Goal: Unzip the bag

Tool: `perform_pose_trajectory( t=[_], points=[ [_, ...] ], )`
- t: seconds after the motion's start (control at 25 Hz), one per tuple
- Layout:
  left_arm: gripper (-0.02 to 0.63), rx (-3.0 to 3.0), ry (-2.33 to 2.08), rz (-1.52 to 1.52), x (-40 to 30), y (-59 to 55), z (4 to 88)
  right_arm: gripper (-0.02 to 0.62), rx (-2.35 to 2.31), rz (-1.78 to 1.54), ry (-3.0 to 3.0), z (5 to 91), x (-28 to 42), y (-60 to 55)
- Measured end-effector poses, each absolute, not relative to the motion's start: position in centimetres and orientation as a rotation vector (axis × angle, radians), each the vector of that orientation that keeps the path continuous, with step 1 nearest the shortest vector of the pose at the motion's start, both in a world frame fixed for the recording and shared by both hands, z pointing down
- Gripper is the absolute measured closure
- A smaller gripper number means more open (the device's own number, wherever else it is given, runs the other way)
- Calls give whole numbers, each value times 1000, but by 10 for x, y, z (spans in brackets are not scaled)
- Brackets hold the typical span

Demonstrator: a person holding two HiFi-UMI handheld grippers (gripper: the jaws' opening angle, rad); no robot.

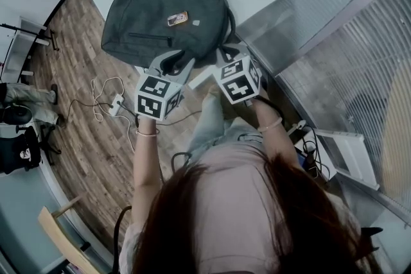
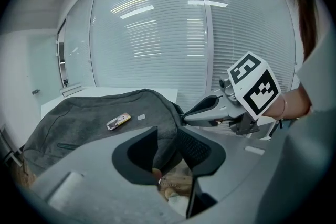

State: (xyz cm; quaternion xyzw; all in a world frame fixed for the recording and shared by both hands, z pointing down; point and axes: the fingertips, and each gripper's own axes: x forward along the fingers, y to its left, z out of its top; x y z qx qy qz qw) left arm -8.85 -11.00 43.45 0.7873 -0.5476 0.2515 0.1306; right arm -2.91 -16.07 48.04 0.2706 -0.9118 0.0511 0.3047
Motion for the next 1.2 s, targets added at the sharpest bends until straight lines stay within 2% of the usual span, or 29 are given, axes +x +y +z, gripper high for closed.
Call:
perform_pose_trajectory(
  t=[0.6, 0.84, 1.2],
  points=[
    [460, 2260, -1482, 983, -54, -130, 451, 584, 637, 108, -2420, 475, -30, -153],
    [502, 2191, -1479, 1092, -54, -143, 463, 584, 531, 71, -2417, 476, -31, -153],
    [523, 2147, -1388, 1165, -52, -146, 475, 584, 421, 75, -2407, 476, -32, -160]
  ],
)
